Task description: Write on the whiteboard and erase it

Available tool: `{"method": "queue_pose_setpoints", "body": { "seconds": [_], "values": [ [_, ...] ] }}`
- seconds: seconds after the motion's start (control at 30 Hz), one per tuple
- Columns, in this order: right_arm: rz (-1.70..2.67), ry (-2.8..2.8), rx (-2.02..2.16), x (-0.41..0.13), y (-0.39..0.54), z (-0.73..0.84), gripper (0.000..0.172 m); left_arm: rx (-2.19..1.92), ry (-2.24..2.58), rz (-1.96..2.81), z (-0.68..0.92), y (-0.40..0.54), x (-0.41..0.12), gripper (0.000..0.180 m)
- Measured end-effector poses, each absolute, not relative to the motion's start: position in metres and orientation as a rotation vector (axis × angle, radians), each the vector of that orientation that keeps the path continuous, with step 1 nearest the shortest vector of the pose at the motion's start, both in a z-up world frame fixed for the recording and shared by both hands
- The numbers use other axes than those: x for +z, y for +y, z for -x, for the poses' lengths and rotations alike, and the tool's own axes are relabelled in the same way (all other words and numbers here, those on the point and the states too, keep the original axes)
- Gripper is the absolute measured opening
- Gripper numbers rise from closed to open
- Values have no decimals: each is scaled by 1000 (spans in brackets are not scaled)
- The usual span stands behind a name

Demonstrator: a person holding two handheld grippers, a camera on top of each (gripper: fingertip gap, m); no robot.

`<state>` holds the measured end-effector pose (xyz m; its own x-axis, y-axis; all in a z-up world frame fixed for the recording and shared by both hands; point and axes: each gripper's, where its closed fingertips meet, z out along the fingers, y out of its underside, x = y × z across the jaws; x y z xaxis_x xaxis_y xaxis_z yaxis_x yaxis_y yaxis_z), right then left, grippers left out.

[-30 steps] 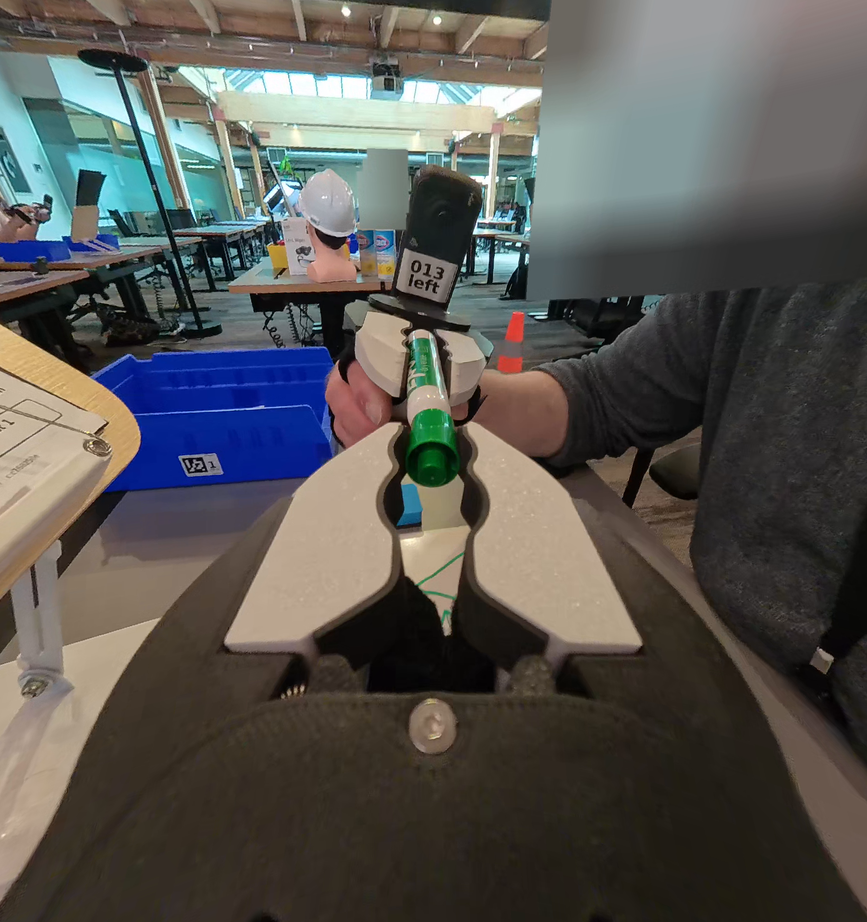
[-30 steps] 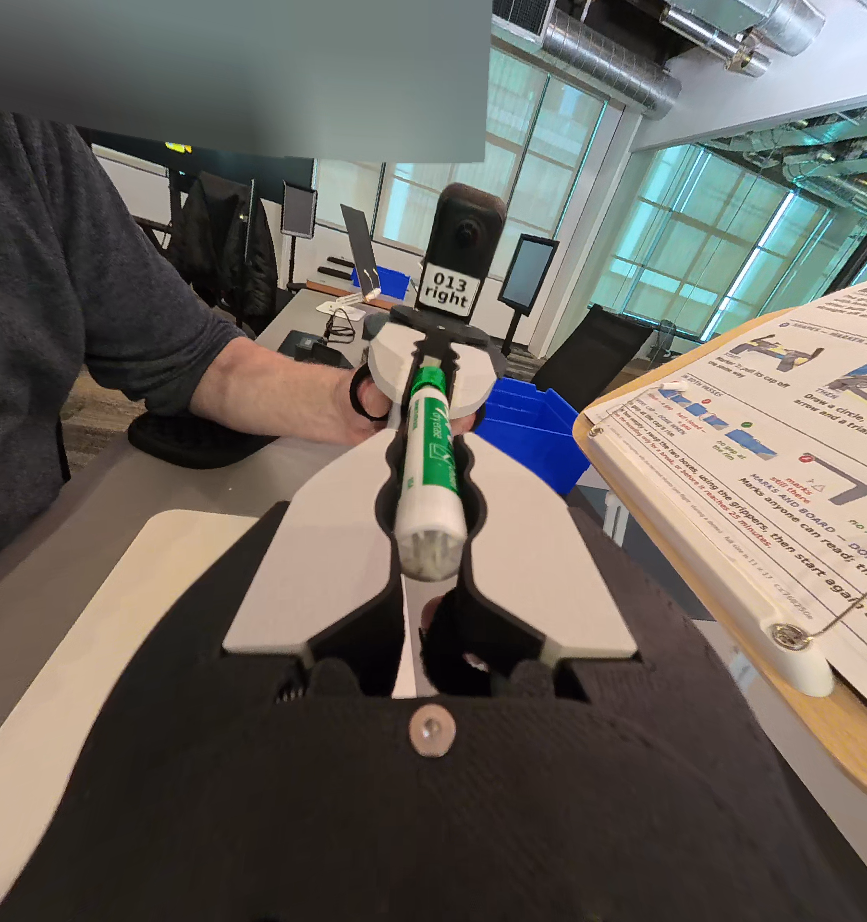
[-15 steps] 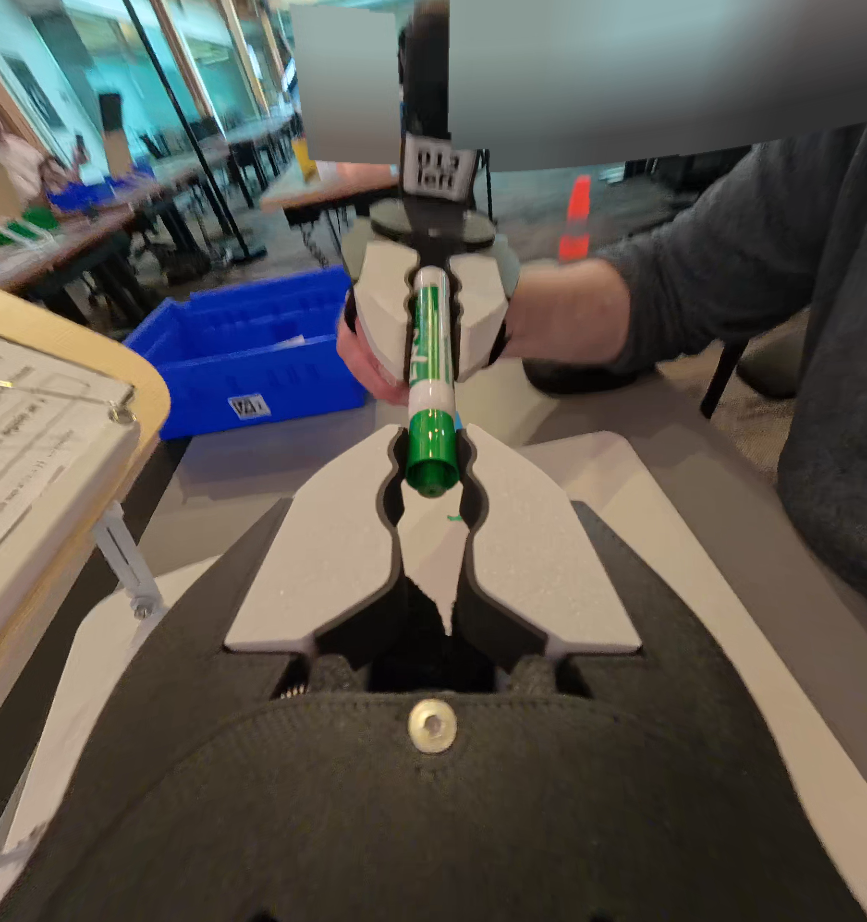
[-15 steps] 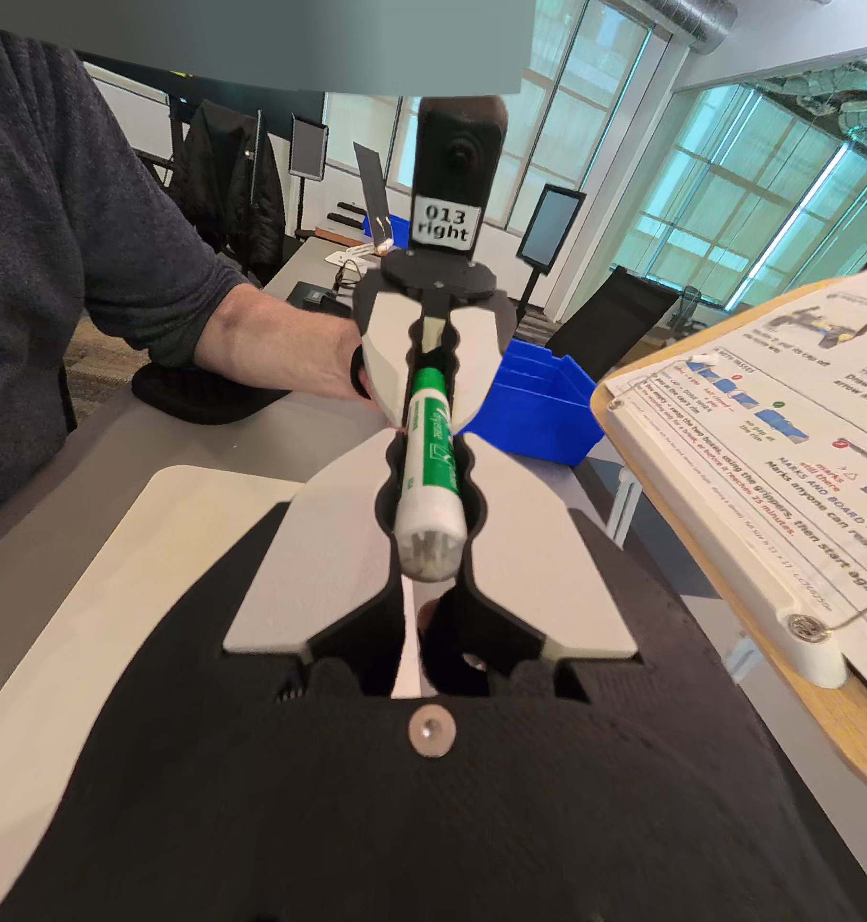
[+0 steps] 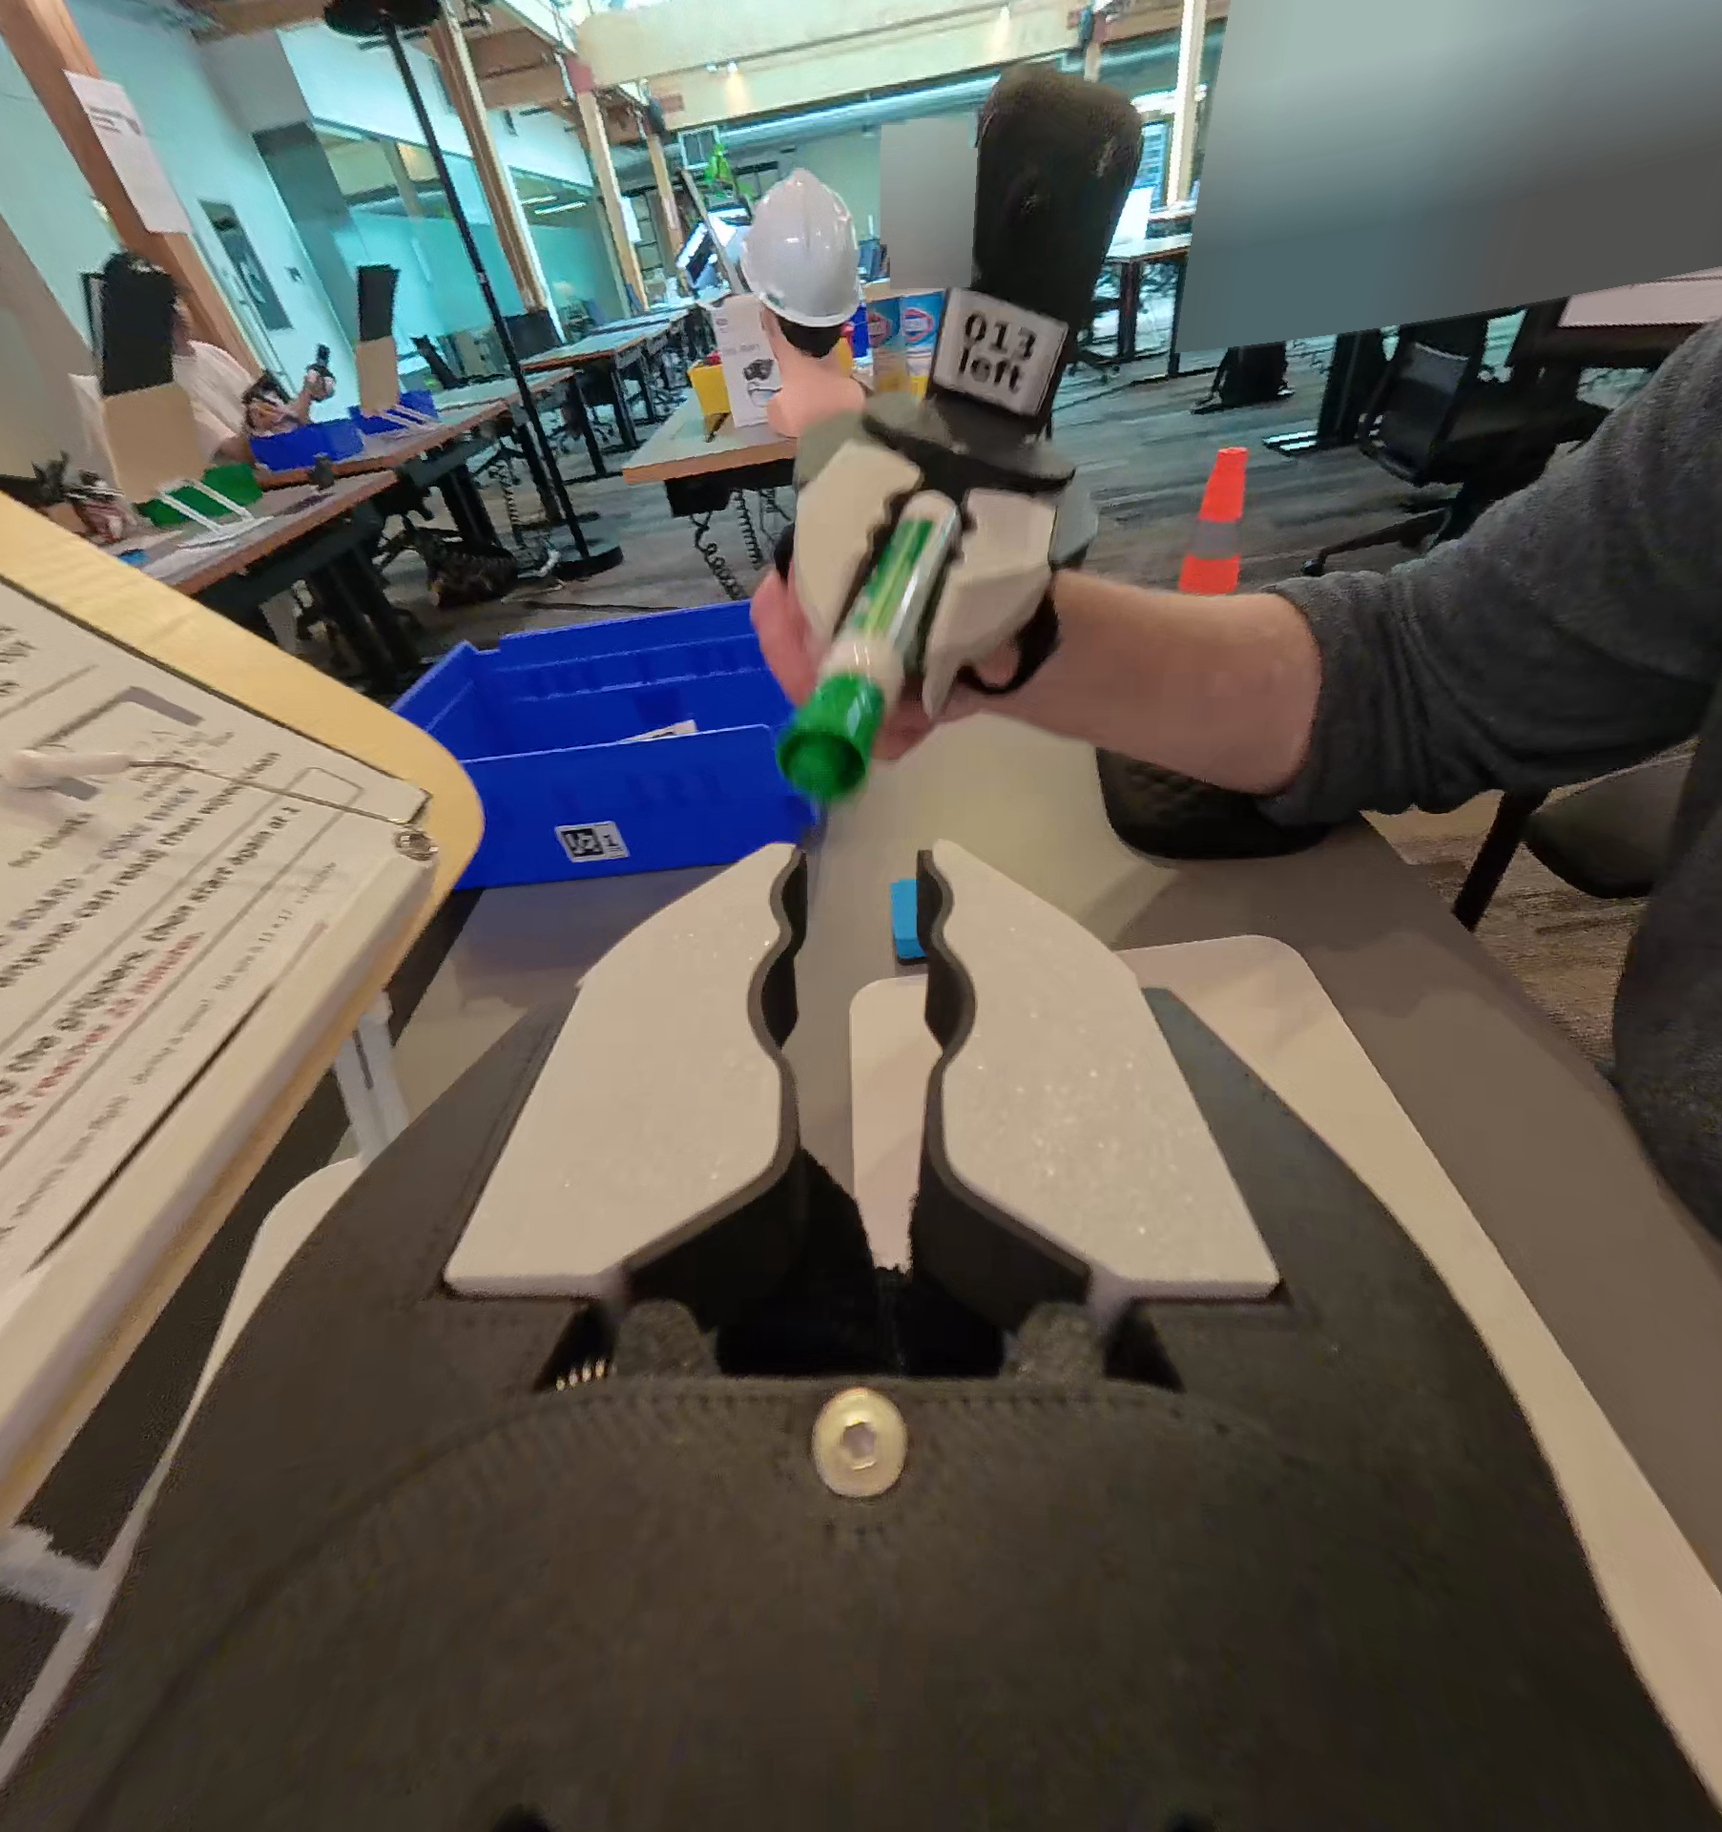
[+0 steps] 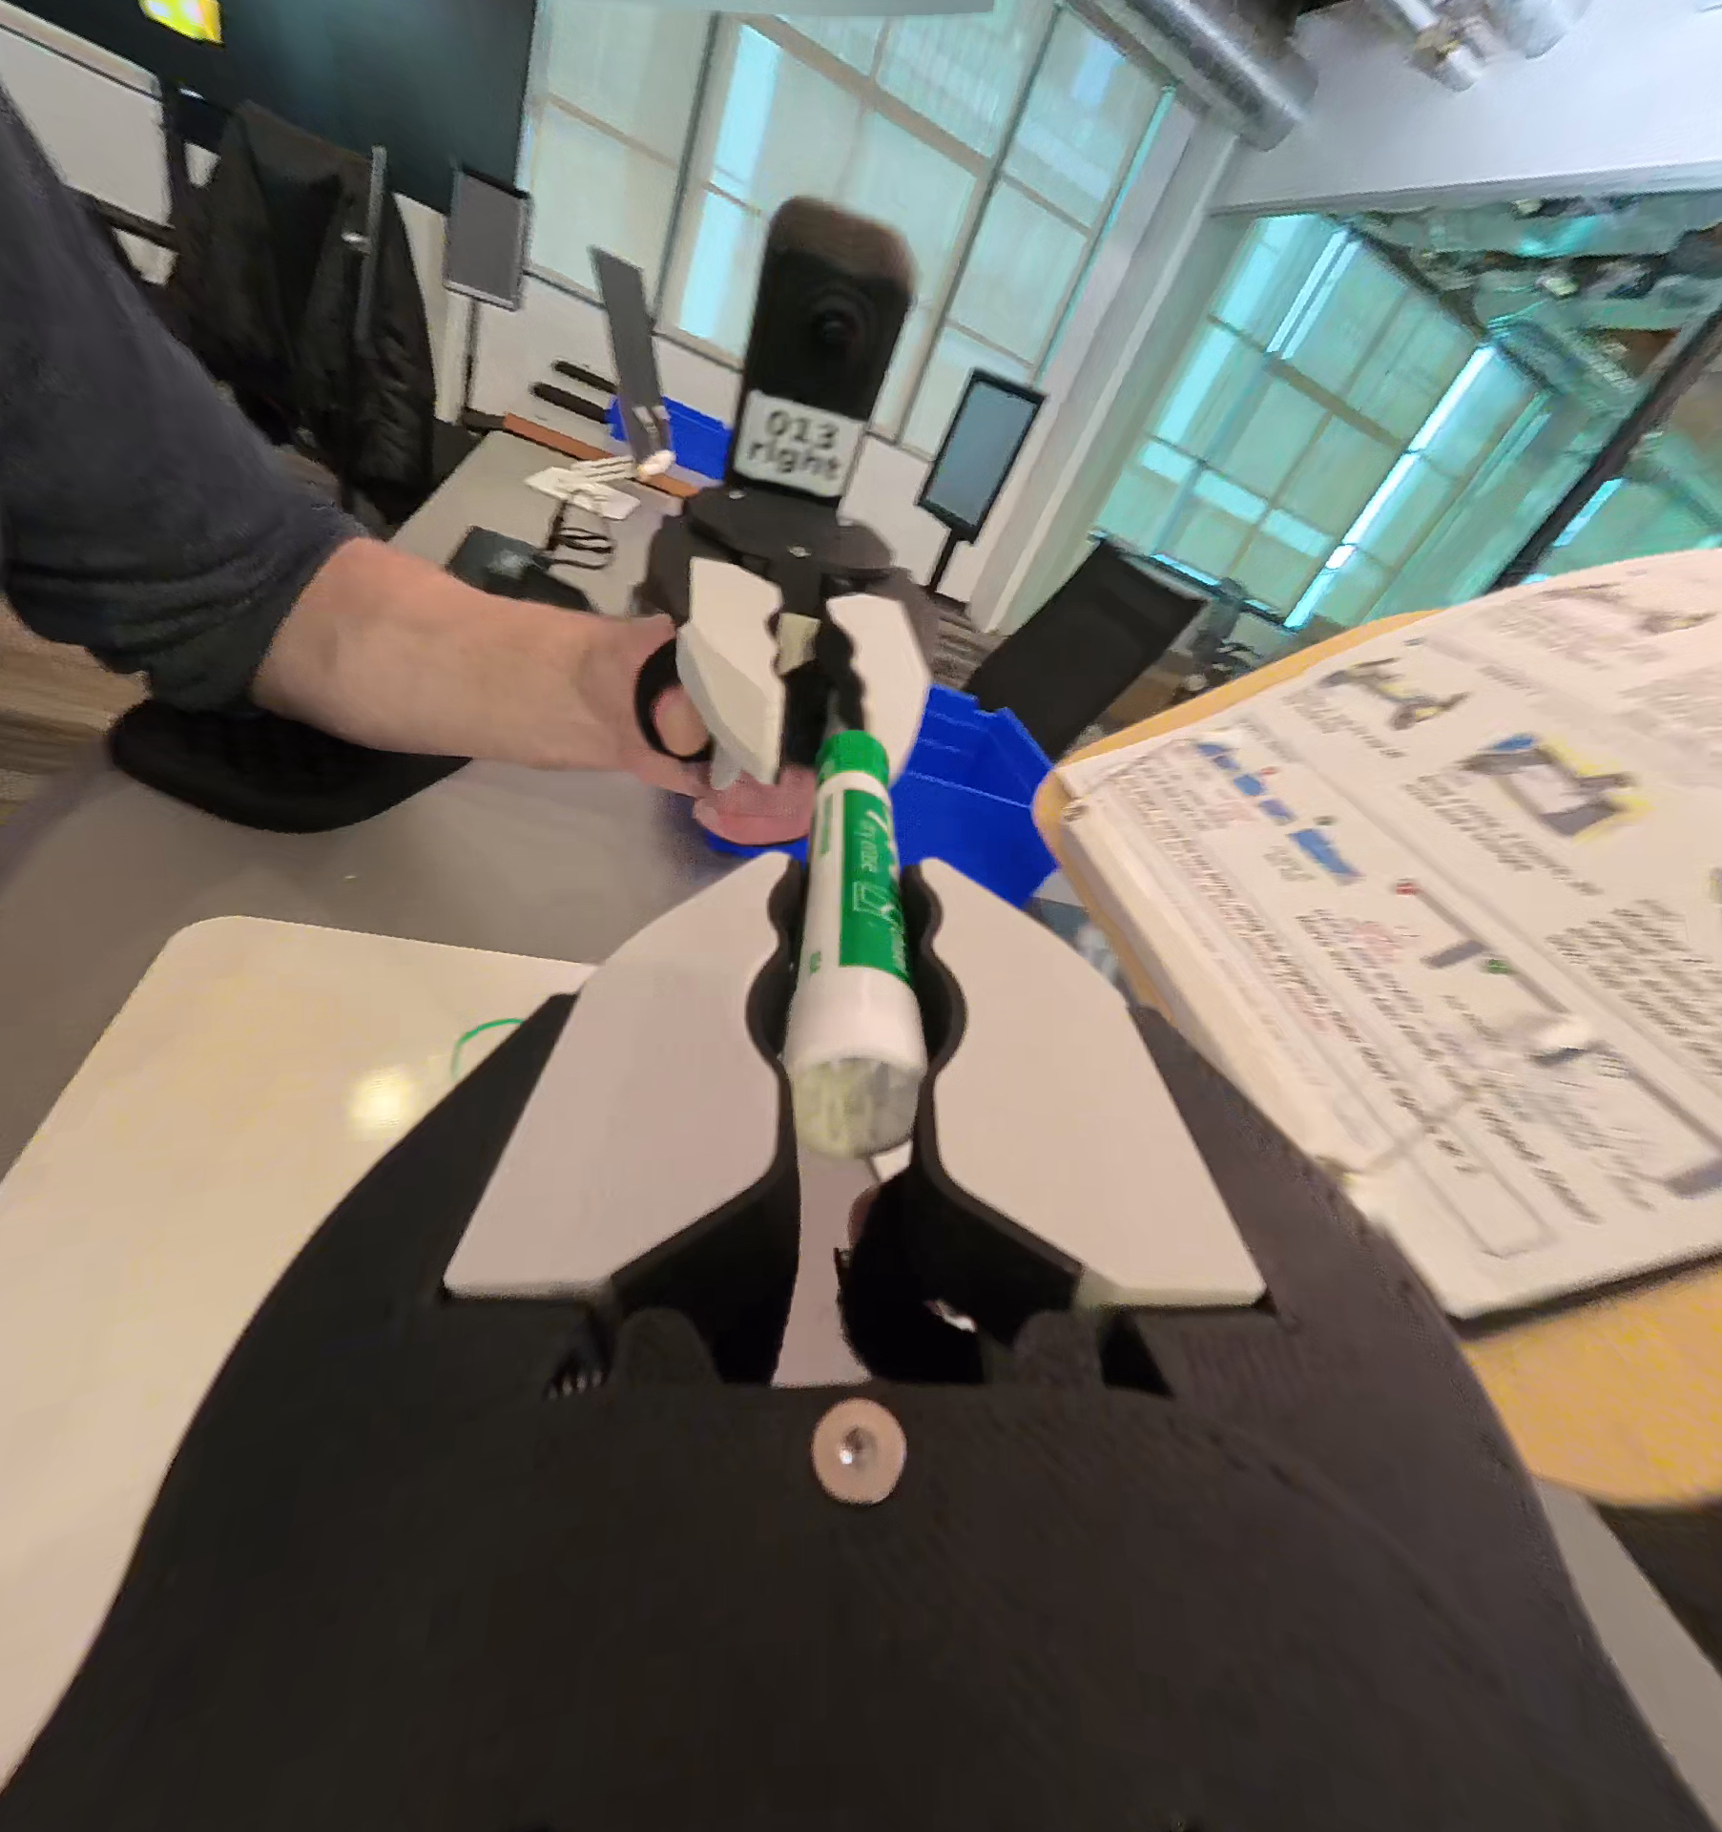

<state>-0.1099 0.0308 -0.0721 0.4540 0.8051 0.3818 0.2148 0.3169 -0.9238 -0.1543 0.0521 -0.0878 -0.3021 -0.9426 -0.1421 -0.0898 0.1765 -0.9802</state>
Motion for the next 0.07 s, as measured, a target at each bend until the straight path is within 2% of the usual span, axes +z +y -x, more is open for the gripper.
{"method": "queue_pose_setpoints", "body": {
  "seconds": [0.03, 0.07],
  "values": [
    [1221, -1039, 474, -63, 31, 99, 21, -1224, 1582, 1016, 157, 55, -85, 20],
    [1237, -994, 415, -53, 35, 85, 21, -1199, 1581, 1016, 159, 59, -84, 15]
  ]
}}
